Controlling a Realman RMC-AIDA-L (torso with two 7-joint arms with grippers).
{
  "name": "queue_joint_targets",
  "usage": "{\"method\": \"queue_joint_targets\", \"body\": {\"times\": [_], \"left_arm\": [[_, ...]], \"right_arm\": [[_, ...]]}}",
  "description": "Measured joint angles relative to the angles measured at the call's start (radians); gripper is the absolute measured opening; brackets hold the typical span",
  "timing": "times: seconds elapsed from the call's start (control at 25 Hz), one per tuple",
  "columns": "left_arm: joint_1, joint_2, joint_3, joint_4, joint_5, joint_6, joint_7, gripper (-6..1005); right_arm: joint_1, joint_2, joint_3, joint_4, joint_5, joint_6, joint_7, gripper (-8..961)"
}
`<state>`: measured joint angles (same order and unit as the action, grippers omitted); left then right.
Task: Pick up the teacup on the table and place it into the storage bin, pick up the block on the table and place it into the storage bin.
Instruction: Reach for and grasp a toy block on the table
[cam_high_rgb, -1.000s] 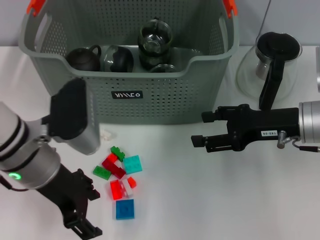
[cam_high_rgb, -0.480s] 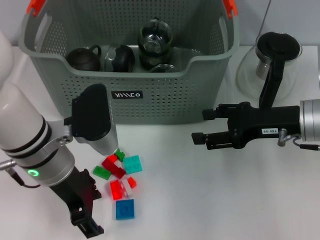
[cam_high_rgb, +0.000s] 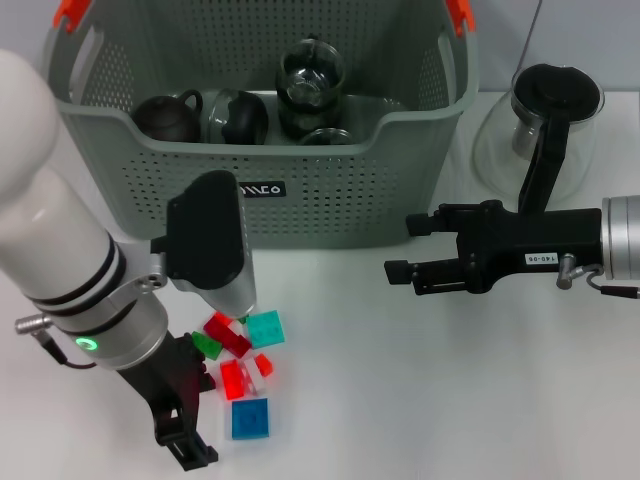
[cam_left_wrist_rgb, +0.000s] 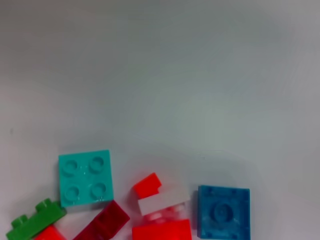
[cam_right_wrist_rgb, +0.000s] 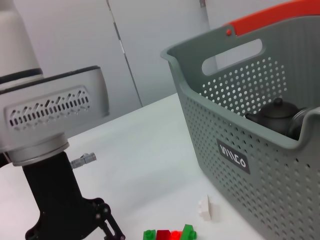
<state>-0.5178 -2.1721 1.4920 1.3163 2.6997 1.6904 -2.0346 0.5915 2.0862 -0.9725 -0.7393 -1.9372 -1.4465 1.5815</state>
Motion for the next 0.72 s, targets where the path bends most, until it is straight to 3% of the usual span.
{"method": "queue_joint_targets", "body": {"times": [0.72], "left_arm": [[-0.036, -0.003, 0.112, 0.003, -0.06, -0.042, 0.001, 833]], "right_arm": [[-0.001, 0.0, 0.002, -0.005, 0.012, -0.007, 0.0, 851]]}}
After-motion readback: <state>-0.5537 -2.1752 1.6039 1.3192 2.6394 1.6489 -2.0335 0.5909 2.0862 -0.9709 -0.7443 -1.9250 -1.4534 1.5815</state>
